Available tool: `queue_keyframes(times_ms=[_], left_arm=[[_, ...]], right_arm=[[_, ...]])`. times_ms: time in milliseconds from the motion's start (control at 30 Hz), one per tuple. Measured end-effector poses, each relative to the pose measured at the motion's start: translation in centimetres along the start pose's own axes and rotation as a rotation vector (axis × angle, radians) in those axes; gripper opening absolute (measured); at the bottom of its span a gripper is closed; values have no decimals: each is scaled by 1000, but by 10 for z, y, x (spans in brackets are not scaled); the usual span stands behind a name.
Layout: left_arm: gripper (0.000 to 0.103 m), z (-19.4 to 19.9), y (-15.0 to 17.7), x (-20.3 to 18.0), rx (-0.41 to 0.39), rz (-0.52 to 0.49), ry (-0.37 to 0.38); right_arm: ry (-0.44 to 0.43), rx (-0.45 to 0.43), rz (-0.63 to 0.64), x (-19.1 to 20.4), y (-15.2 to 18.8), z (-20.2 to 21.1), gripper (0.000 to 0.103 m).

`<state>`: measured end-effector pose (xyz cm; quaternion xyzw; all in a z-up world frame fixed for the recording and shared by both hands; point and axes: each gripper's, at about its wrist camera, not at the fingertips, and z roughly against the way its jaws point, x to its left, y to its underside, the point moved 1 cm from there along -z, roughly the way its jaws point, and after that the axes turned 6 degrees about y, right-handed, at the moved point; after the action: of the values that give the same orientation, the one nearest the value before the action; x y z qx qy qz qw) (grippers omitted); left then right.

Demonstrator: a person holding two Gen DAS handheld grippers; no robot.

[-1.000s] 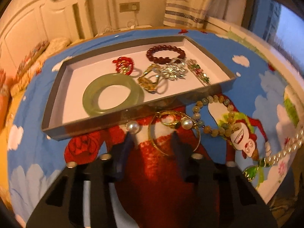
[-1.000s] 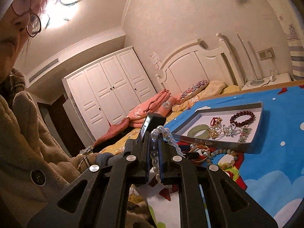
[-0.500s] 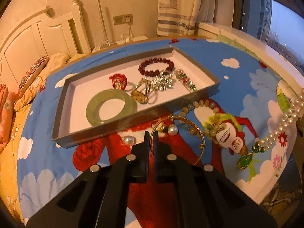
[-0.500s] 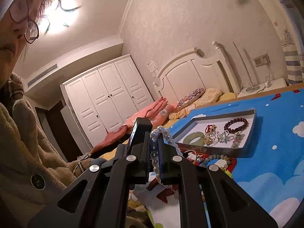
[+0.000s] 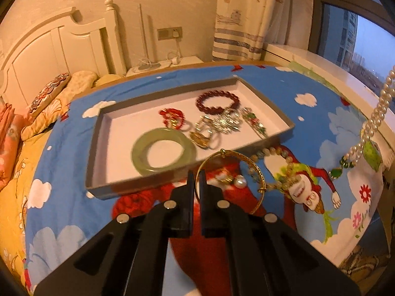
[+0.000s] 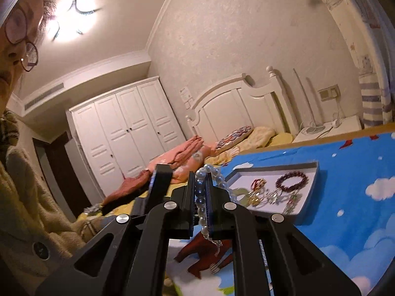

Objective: Organize jewelry
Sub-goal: 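Grasp a pearl necklace with the right gripper and lift it high, then lower the pearl necklace into the tray with the right gripper while the left gripper places the gold bangle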

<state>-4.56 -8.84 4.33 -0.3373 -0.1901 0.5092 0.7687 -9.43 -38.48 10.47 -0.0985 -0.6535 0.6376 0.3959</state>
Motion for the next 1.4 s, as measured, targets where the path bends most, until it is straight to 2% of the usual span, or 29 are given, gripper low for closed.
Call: queue_keyframes(times_ms=[233, 467, 633, 833, 1033, 1133, 1233, 1267, 1400], left_arm=[[3, 4, -21, 29, -43, 19, -38], [3, -2, -47, 60, -63, 69, -48], [4, -17, -61, 83, -43, 107, -54], [4, -47, -81, 116, -3, 160, -93], [4, -75, -81, 138, 47, 203, -105], [5, -84, -78, 142, 65, 208, -104], [12, -92, -75, 143, 86, 203, -103], [24, -93, -74, 143, 91, 202, -105], [40, -94, -70, 139, 84, 196, -66]], right_arm=[[101, -11, 74, -5, -36, -27, 10], [157, 23, 165, -4, -69, -70, 10], [210, 94, 190, -14, -76, -113, 10], [232, 153, 206, -24, -77, -164, 9], [226, 186, 218, -24, -78, -202, 9], [242, 233, 235, -25, -69, -223, 9], [246, 331, 247, -28, -50, -248, 10], [257, 352, 250, -29, -45, -254, 10], [276, 452, 230, -34, -23, -274, 12]])
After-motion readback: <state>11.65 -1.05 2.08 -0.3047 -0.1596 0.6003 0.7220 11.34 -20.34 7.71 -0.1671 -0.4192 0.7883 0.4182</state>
